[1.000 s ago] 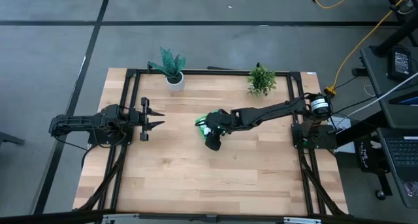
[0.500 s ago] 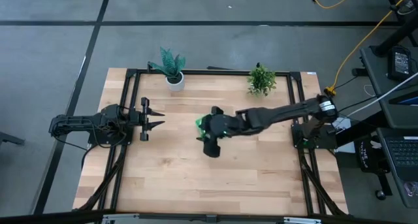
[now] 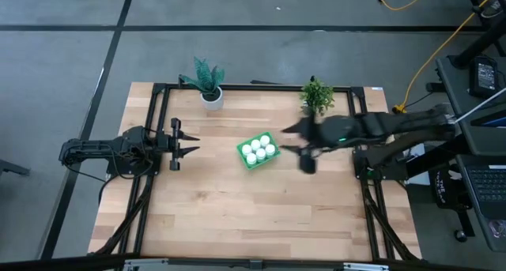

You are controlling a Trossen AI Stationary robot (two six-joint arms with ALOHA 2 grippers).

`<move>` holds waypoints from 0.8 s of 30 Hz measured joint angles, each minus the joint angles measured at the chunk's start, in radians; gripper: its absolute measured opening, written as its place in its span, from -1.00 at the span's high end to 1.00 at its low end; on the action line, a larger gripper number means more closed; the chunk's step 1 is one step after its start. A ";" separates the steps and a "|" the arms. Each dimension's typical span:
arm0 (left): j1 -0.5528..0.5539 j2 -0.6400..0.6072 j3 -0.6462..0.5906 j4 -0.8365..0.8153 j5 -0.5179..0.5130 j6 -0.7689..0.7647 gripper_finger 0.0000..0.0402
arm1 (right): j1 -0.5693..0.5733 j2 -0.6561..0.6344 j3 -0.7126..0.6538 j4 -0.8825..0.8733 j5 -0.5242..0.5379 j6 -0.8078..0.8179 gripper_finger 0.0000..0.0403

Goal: Pick and place pill bottles into a basket
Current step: Return to Home Position

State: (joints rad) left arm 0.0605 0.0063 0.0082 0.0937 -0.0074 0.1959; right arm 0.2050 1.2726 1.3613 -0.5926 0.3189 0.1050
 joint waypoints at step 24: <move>0.000 0.000 0.000 0.000 0.000 0.000 0.41 | -0.106 -0.872 -1.317 1.010 -0.357 0.170 -0.06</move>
State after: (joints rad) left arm 0.0608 0.0063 0.0082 0.0937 -0.0071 0.1959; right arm 0.0993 0.4010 0.0444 0.4172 -0.0382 0.2755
